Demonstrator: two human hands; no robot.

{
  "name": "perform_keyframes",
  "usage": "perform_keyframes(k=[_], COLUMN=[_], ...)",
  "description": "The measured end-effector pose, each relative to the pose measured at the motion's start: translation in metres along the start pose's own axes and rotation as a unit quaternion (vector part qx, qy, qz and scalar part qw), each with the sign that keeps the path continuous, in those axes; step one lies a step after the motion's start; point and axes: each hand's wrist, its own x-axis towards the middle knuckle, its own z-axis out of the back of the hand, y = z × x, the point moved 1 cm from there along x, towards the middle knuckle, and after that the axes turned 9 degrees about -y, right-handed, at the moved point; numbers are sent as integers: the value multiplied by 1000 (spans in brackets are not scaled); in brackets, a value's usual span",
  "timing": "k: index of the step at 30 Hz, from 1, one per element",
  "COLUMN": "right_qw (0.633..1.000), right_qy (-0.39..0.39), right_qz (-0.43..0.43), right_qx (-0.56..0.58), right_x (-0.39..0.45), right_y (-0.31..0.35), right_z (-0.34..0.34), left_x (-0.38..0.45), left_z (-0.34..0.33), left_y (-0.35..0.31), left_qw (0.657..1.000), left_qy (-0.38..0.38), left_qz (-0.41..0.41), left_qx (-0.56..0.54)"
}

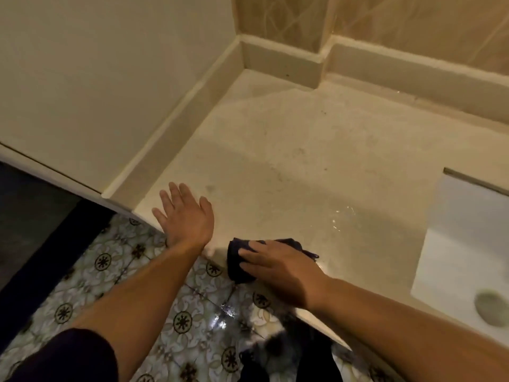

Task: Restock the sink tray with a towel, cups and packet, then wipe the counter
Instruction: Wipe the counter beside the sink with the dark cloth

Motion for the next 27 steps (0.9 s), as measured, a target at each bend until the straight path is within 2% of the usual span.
perform_keyframes(k=[5,7,8,9,11,13,14,15,16,17,18,19,22,23,25,27], right_qw=[992,959,923,877,745,562,483,432,401,386,389,418,574,616,677,729], right_qy=[-36,-62,-73,-86,-130,-189,-215,-243,-272,-296,-315,-336,-384,-400,-430,-423], right_qz=[-65,-169,-237,-301,-413,-484,-494,-493,-492,-488,-481,-475,-461,-464,-487,-494], right_qx=[105,220,294,365,507,643,690,715,723,725,720,698,557,496,346,214], right_x=[-39,-48,-53,-56,-61,-64,-66,-67,-67,-67,-66,-66,-61,-56,-41,-24], right_y=[63,82,88,93,94,88,82,74,64,52,38,20,-45,-70,-122,-177], right_z=[-19,-23,-22,-19,-7,5,12,21,33,49,67,89,163,186,222,242], left_x=[2,4,4,4,4,5,5,5,5,5,5,5,4,3,3,3], left_z=[-5,-6,-7,-7,-8,-8,-7,-7,-8,-7,-7,-7,-7,-8,-9,-10], left_y=[4,5,5,5,5,5,5,5,5,5,5,5,5,5,6,6], left_qw=[1000,1000,1000,1000,1000,1000,1000,1000,1000,1000,1000,1000,1000,1000,1000,1000], left_qy=[0,2,4,6,7,10,10,11,11,10,9,7,1,-2,-8,-14], left_qz=[-1,-2,-3,-3,-5,-5,-6,-6,-6,-6,-5,-5,-5,-6,-5,-1], left_qx=[2,3,5,7,10,6,5,5,7,8,8,8,8,11,18,22])
